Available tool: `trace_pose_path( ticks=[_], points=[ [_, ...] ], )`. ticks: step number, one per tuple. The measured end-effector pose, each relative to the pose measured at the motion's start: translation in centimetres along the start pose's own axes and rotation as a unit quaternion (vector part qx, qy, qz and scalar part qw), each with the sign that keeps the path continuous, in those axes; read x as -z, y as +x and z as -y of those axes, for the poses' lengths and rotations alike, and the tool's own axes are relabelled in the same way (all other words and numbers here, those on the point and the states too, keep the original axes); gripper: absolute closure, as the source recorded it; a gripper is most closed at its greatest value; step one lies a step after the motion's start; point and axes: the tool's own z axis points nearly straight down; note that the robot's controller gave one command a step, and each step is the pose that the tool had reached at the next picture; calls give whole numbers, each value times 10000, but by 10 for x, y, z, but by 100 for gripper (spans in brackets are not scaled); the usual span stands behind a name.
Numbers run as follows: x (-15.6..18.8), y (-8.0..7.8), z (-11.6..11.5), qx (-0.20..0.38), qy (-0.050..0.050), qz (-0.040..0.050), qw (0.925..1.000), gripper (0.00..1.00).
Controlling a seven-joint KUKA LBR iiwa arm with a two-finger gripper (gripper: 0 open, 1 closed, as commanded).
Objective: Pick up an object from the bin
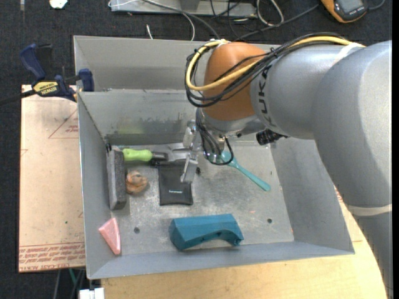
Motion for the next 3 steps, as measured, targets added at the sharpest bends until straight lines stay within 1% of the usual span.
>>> trace_pose_path(
  ticks=[1,2,3],
  points=[
    [-20,-4,10,486,-16,26,9988,0],
    [-29,-3,12,-676,-7,12,9977,0],
    [-36,-10,15,923,-10,28,9957,0]
  ],
)
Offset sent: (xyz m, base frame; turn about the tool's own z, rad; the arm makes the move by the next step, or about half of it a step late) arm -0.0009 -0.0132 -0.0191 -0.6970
